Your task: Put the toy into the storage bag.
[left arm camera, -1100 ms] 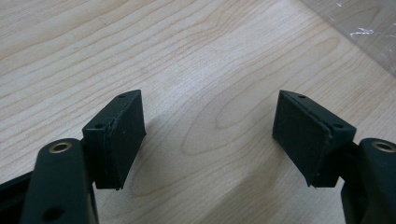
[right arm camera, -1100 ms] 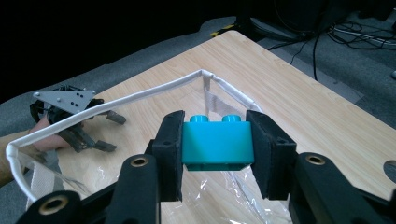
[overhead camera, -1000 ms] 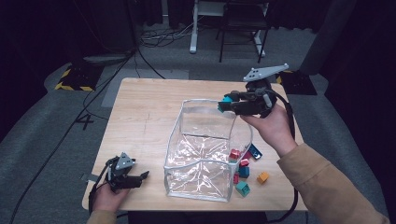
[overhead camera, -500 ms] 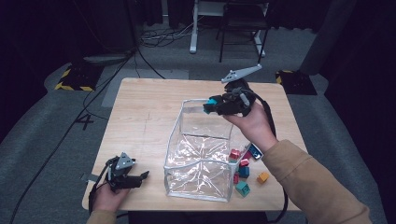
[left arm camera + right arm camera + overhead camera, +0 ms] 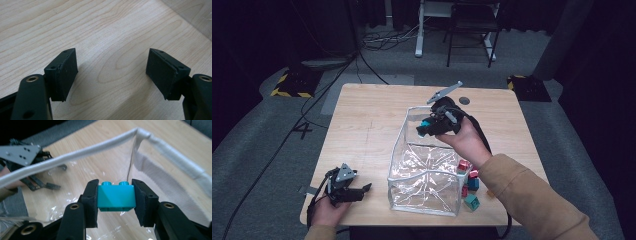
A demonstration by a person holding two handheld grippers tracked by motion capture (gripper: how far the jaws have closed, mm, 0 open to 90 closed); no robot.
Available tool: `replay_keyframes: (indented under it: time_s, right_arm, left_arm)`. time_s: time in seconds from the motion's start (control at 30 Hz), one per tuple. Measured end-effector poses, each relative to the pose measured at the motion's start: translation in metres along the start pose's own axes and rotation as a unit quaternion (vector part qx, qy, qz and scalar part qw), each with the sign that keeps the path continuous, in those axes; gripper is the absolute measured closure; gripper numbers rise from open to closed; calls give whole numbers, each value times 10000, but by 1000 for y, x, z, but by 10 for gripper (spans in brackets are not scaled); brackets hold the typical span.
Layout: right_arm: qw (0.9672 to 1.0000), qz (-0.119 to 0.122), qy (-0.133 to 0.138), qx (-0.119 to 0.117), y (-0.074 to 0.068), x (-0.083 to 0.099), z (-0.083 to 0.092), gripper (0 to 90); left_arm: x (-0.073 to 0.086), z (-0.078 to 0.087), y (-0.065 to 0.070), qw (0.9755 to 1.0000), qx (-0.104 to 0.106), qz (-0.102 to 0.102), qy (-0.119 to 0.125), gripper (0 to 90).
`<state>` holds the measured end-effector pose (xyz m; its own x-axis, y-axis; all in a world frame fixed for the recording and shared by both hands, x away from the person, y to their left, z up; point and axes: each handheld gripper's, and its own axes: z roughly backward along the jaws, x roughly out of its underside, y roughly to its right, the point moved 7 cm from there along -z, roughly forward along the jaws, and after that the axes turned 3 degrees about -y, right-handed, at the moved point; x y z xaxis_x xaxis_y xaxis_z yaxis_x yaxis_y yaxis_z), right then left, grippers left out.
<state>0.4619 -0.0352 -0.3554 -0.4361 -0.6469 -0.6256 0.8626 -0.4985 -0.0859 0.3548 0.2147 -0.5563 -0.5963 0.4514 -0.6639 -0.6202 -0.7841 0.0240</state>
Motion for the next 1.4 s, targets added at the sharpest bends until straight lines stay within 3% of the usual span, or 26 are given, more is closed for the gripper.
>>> replay_keyframes:
  time_s: [0.27,0.3,0.43,0.47,0.63,0.7,0.83,0.9,1.1,1.33,1.4]
  right_arm:
    - [9985,-33,-539,-128,0,6,-15,589]
    - [9967,-15,-789,-178,-2,10,-21,589]
    - [9921,70,-1219,-272,-6,16,-31,589]
    - [9921,70,-1219,-272,-6,16,-31,589]
    - [9850,68,-1669,-421,-11,22,-38,558]
    - [9871,106,-1554,-366,-11,21,-38,474]
    - [9909,77,-1284,-394,-12,14,-28,411]
    - [9918,72,-1207,-403,-13,12,-25,408]
    - [9974,25,-638,-347,-10,6,7,415]
    - [9994,-76,-254,-210,0,5,31,422]
    - [9998,-171,-5,-125,6,7,45,426]
  left_arm:
    - [0,0,0,10000,0,-14,4,256]
    - [0,0,0,10000,0,-16,2,256]
    - [0,0,0,10000,0,-16,4,256]
    - [0,0,0,10000,0,-16,4,256]
    - [0,0,0,10000,3,-13,5,256]
    - [0,0,0,10000,1,-15,4,256]
    - [0,0,0,10000,4,-15,4,255]
    - [0,0,0,10000,5,-16,4,255]
    - [1,1,0,10000,13,-11,-13,254]
    - [0,0,0,10000,-7,-2,3,254]
    - [0,0,0,10000,-11,2,8,254]
